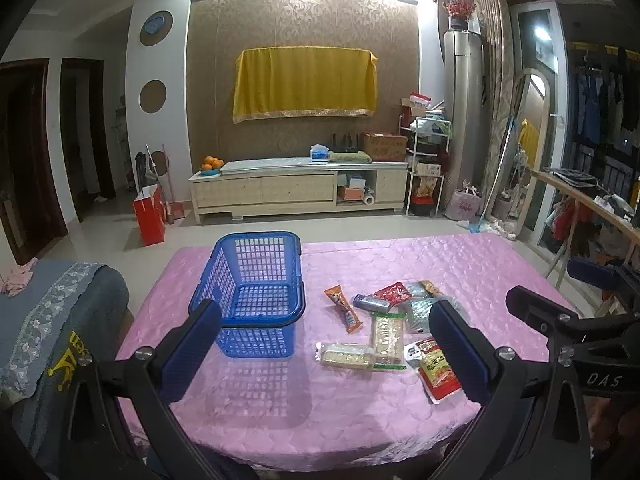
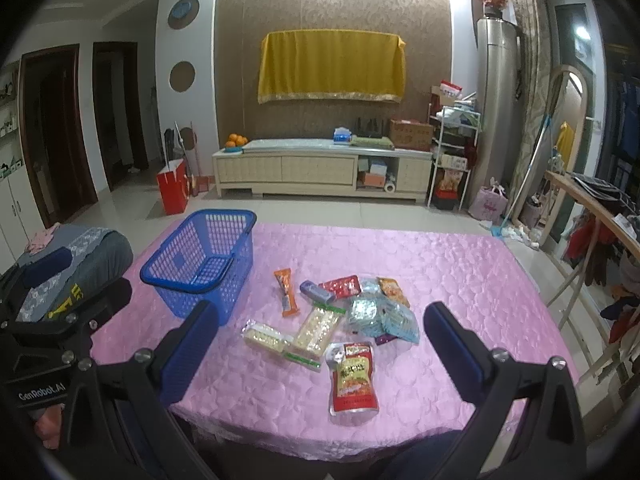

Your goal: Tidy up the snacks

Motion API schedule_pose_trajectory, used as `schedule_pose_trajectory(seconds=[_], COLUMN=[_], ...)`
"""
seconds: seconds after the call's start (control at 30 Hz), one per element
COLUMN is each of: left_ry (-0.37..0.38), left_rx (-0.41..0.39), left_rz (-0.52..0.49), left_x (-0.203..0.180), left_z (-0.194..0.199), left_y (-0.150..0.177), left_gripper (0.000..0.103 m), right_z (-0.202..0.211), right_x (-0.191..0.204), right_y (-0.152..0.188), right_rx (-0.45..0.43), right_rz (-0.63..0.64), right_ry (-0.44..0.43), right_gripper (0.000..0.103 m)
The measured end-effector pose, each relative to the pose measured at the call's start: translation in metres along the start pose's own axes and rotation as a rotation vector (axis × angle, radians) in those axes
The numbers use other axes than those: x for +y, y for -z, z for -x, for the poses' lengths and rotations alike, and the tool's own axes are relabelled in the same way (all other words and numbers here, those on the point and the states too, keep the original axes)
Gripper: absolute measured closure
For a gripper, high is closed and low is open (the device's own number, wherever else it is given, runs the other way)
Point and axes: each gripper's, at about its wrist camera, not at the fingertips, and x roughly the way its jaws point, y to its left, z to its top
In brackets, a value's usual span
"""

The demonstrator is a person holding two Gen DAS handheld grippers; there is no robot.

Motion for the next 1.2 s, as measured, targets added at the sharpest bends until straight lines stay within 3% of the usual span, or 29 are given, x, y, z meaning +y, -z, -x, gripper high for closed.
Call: schedule_pose_trajectory(seconds=[1.2], left_ry=[-0.007], left_rx=[0.017], left_rz=[-0.004], left_x=[0.0002], left_z=[0.0030], left_y=[-0.0008], left_gripper=[0.000], right_z=[-0.0009], right_x=[0.0033], right_y=[0.0031], right_rx=[0.038], right_rz=[-0.013], right_ry=[-0.012], right_gripper=[0.000])
